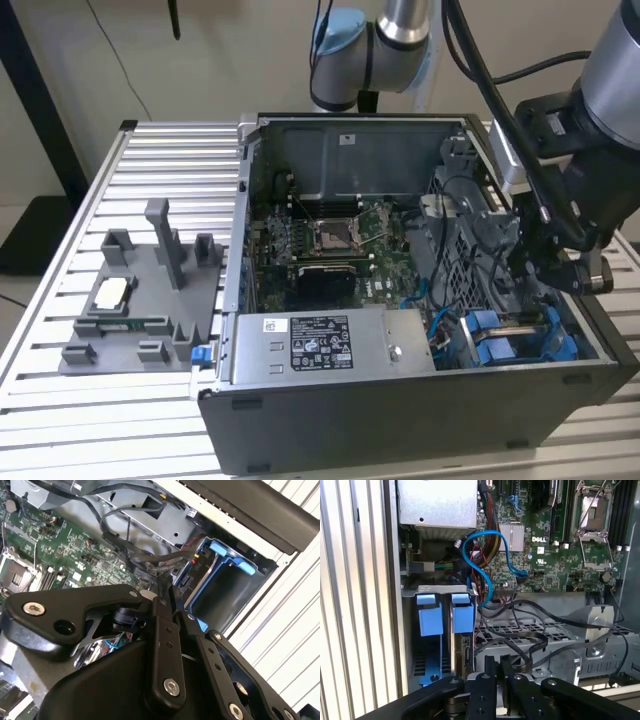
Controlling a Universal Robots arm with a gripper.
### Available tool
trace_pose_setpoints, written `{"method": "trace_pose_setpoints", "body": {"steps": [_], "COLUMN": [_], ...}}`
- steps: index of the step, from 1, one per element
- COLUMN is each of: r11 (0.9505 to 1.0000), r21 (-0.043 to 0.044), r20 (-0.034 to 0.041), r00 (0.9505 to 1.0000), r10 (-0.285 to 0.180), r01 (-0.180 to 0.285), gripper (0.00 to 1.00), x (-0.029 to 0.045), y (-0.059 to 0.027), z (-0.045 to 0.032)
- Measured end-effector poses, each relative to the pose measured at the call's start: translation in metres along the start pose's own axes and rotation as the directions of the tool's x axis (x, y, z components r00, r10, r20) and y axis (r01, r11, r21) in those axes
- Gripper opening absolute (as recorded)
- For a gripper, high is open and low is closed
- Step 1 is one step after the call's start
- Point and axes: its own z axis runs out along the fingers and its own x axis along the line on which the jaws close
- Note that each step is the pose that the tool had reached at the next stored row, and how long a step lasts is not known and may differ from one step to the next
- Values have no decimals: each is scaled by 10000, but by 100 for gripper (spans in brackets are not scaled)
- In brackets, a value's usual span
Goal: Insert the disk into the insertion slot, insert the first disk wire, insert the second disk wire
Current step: 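Insert the second disk wire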
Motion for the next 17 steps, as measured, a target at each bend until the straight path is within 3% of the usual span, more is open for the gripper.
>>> {"method": "trace_pose_setpoints", "body": {"steps": [3, 7, 11, 14, 17], "r11": [9999, 9980, 9953, 9909, 9877], "r21": [-162, -618, -947, -1308, -1517], "r20": [-18, -107, -194, -303, -318], "r00": [10000, 9998, 9996, 9992, 9990], "r10": [39, 140, 208, 279, 325], "r01": [-39, -147, -226, -316, -370], "gripper": [16, 16, 16, 16, 16], "x": [5, 8, 13, 18, 45], "y": [-11, -75, -170, -208, -253], "z": [20, 37, 57, 62, 78]}}
